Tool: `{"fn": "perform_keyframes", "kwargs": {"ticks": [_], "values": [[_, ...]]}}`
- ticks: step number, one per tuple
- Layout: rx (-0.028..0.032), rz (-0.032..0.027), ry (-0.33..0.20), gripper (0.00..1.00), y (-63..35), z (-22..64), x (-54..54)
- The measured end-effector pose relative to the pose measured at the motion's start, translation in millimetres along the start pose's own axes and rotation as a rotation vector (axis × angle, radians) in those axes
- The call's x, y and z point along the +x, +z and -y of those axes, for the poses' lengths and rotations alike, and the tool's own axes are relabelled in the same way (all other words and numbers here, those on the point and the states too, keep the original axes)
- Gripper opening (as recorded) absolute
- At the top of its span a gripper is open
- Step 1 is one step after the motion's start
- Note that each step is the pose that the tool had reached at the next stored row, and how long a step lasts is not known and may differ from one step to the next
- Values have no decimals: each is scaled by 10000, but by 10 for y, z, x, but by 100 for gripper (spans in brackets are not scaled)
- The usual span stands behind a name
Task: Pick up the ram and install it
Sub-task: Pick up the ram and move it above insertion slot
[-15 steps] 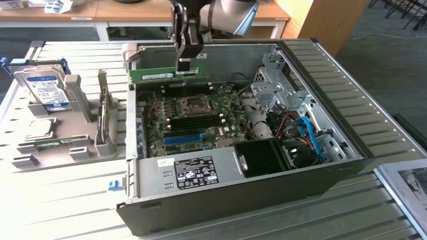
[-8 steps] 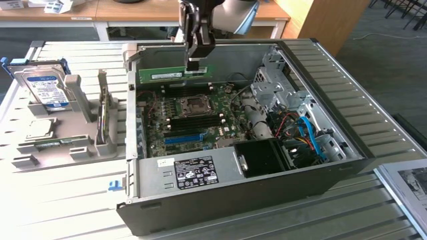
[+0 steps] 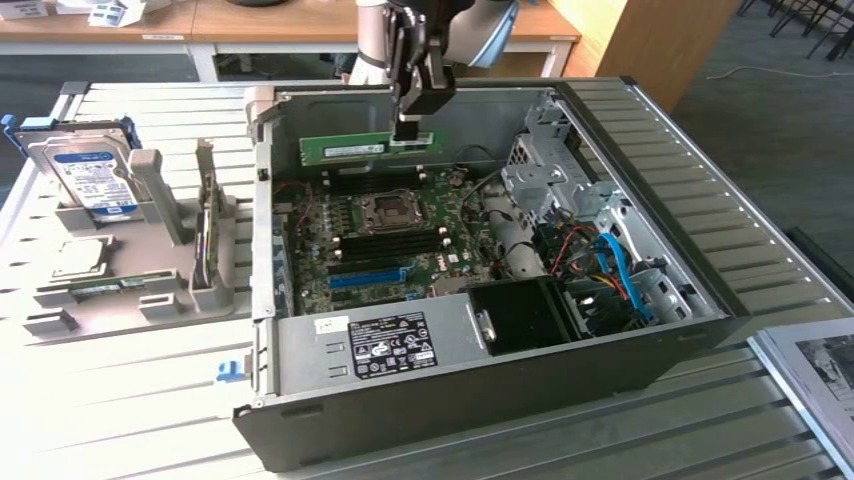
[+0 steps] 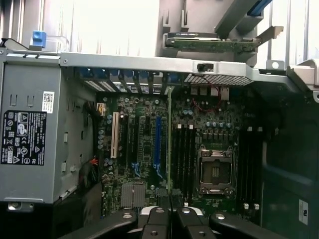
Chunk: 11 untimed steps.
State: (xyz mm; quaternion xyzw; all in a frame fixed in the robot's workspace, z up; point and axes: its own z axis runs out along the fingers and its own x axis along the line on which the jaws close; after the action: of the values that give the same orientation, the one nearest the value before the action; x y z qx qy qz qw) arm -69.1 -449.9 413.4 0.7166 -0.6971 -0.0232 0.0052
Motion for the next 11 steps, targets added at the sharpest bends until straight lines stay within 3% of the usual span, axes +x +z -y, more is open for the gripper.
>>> {"fn": "perform_keyframes", "kwargs": {"ticks": [11], "values": [[0, 0, -1, 12, -9, 229, 6]]}}
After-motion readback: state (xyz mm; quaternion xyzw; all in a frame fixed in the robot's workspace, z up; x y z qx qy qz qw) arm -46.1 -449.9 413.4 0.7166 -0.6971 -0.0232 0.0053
